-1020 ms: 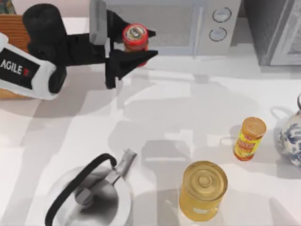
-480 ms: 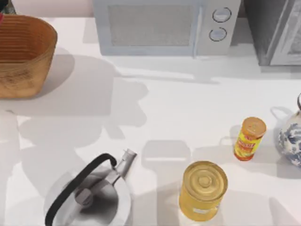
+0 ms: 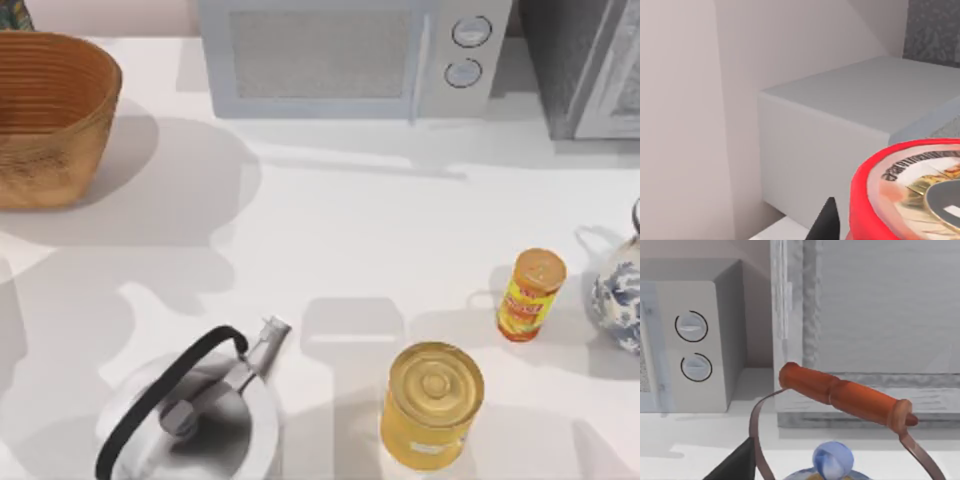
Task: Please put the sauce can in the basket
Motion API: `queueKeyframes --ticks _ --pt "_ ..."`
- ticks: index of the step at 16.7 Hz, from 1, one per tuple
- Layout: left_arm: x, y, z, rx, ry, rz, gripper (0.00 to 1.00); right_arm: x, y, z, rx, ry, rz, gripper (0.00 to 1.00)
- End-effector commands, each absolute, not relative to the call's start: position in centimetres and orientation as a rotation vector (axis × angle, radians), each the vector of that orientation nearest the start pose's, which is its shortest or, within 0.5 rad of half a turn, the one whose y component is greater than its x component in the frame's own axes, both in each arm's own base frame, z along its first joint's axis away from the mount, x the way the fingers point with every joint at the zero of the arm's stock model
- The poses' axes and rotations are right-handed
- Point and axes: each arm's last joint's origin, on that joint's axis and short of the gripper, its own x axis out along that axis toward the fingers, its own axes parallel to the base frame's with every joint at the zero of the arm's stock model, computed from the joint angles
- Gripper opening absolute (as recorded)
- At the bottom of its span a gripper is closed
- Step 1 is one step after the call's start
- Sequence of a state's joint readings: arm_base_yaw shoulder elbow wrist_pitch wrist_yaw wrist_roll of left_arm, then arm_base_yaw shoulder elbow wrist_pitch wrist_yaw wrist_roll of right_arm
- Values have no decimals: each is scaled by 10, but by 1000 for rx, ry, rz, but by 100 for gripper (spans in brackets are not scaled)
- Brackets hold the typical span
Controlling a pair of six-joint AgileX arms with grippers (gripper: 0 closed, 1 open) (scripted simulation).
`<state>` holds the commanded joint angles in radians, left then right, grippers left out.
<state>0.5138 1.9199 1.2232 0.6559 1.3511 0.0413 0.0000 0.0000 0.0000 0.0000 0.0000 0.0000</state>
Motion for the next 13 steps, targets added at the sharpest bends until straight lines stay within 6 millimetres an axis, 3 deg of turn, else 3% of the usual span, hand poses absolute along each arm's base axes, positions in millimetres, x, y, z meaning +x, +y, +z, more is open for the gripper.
queueKeyframes --ticks 4,13 --pt "382 178 230 -3 -4 -818 0 106 -1 160 0 0 0 100" --pt "415 141 212 -3 -4 -817 0 106 -1 160 0 0 0 100"
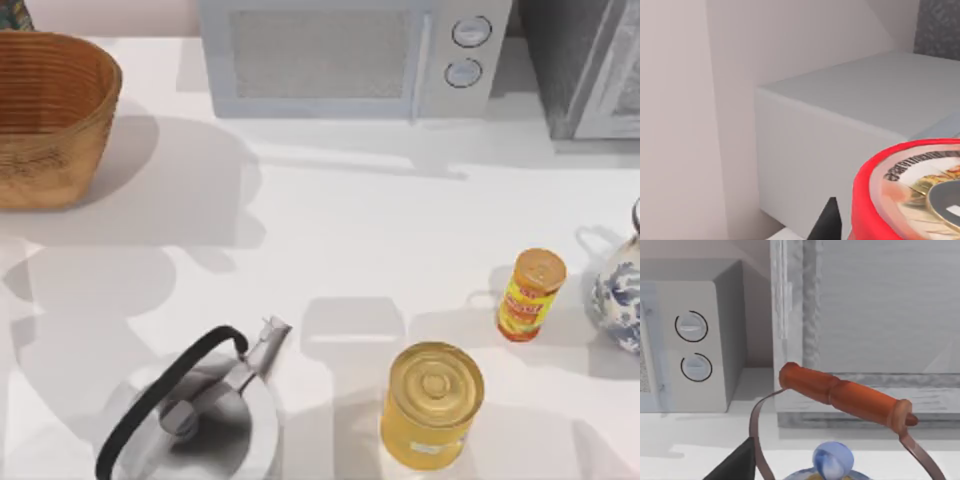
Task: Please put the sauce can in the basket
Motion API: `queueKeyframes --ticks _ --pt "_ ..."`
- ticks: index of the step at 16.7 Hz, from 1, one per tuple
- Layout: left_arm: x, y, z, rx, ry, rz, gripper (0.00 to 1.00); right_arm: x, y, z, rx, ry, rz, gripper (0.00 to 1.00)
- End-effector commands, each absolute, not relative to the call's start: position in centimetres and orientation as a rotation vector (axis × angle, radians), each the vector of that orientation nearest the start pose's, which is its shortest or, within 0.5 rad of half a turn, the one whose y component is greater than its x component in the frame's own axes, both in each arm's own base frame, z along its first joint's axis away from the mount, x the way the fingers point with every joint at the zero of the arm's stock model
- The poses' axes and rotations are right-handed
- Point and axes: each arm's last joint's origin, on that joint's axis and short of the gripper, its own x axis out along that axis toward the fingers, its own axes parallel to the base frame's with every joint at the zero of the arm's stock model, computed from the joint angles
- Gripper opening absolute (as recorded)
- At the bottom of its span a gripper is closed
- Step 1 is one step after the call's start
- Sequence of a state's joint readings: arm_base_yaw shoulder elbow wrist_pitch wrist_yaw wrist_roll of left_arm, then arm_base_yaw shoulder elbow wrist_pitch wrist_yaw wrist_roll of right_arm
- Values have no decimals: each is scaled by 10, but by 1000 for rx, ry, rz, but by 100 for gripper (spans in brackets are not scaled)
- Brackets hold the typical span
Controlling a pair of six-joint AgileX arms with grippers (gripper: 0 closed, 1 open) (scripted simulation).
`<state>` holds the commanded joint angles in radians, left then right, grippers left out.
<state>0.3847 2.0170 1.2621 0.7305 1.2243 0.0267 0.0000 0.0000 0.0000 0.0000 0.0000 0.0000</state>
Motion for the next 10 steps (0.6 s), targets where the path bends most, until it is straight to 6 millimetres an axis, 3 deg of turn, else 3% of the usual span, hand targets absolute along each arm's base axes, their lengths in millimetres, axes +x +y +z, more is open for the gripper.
queueKeyframes --ticks 4,10 --pt "418 138 210 -4 -4 -816 0 106 -1 160 0 0 0 100" --pt "418 138 210 -4 -4 -816 45 106 -1 160 0 0 0 100"
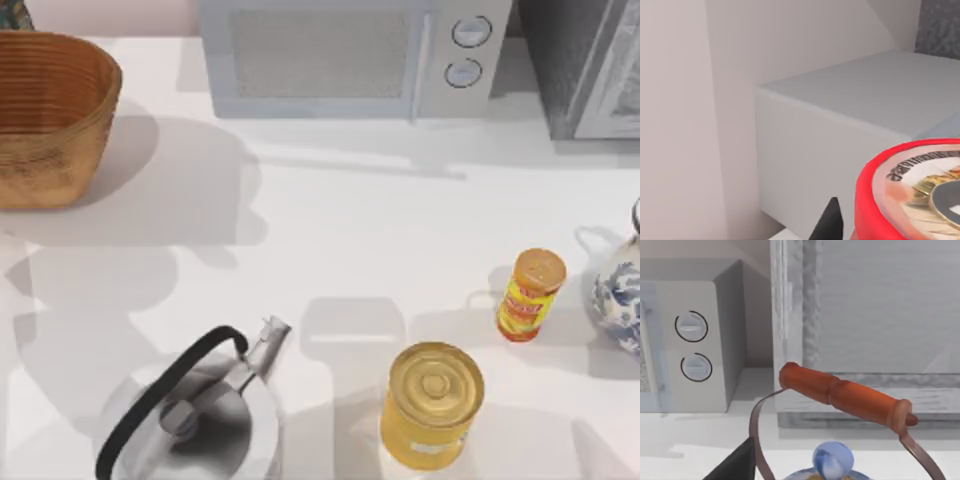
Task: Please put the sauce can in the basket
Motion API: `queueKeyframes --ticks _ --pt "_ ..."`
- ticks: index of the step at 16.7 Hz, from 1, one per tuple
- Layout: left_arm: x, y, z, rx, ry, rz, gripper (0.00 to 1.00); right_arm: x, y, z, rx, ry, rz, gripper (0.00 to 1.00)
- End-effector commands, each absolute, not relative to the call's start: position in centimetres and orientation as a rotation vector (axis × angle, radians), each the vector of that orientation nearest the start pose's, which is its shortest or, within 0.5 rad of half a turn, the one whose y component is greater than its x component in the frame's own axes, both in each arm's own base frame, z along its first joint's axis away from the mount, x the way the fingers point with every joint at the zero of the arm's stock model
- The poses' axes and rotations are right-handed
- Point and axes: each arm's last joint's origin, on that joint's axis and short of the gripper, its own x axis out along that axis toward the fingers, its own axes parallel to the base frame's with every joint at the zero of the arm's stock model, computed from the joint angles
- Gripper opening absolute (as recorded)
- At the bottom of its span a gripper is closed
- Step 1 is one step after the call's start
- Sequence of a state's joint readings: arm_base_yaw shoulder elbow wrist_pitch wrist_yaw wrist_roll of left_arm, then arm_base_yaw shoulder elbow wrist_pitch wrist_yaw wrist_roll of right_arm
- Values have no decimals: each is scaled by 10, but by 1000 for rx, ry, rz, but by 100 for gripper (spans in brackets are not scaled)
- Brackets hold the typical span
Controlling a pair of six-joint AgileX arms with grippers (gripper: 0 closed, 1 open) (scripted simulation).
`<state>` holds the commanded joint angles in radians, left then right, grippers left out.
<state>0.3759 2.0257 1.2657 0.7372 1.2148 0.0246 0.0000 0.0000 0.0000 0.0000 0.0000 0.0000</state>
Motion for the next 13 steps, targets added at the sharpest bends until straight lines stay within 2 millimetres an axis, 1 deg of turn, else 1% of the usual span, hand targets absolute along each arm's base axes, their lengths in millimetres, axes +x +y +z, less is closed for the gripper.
queueKeyframes --ticks 7,8,13 --pt "418 138 210 -4 -4 -816 98 106 -1 160 0 0 0 100" --pt "418 138 210 -4 -4 -816 100 106 -1 160 0 0 0 100" --pt "418 138 210 -4 -4 -816 100 106 -1 160 0 0 0 100"
